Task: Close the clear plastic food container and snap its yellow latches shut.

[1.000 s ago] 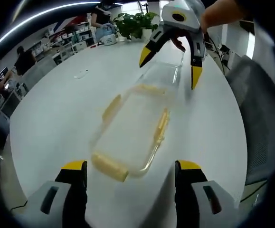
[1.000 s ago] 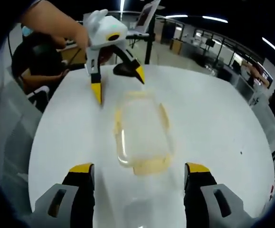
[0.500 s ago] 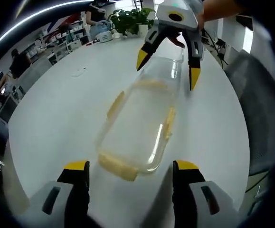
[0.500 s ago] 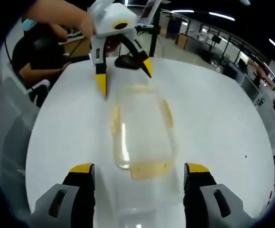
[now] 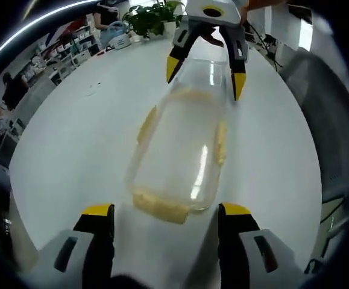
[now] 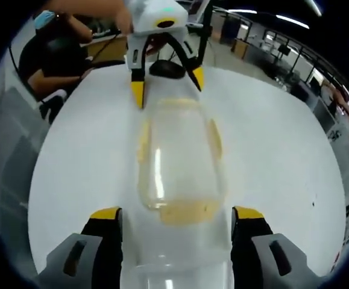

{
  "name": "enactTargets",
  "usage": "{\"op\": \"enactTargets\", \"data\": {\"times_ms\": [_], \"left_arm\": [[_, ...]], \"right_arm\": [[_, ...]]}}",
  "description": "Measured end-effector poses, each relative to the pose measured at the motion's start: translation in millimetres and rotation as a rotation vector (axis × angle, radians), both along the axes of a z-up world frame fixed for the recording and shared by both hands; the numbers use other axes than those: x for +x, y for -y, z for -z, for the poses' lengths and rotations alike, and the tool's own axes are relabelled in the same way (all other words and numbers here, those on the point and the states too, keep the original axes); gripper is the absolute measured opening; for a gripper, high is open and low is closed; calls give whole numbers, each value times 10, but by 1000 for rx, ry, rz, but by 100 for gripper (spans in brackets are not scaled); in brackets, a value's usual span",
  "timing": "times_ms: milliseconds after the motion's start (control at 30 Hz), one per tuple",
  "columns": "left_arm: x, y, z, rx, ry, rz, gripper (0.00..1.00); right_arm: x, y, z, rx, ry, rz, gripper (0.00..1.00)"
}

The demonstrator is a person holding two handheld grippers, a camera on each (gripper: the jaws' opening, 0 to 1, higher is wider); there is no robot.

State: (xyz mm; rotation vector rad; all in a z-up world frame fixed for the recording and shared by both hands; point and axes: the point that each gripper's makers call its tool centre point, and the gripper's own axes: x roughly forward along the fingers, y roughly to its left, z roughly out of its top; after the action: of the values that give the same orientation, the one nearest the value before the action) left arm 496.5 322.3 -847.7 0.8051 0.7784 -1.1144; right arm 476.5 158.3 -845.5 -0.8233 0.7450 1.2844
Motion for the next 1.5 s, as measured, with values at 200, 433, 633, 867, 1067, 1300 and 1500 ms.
{"op": "enactTargets", "data": {"times_ms": [200, 433, 633, 867, 1067, 1300, 1500], "left_arm": [[2, -59, 30, 42, -11, 41, 70], [19, -56, 49, 41, -21, 55, 71], [55, -24, 52, 43, -26, 73, 71], [102, 3, 65, 41, -37, 91, 73], [126, 26, 69, 46, -48, 119, 71], [34, 52, 85, 44, -82, 176, 59], [-36, 63, 93, 41, -122, 197, 50]], "right_arm": [[2, -48, 11, 7, -22, -5, 72], [16, -51, 39, -11, -15, -24, 71], [13, -42, 100, -28, -35, -23, 71], [49, -37, 106, -39, -25, -23, 71], [61, -49, 111, -45, -16, -36, 68], [29, -38, 153, -58, -34, -22, 58], [39, -39, 148, -58, -34, -16, 57]]}}
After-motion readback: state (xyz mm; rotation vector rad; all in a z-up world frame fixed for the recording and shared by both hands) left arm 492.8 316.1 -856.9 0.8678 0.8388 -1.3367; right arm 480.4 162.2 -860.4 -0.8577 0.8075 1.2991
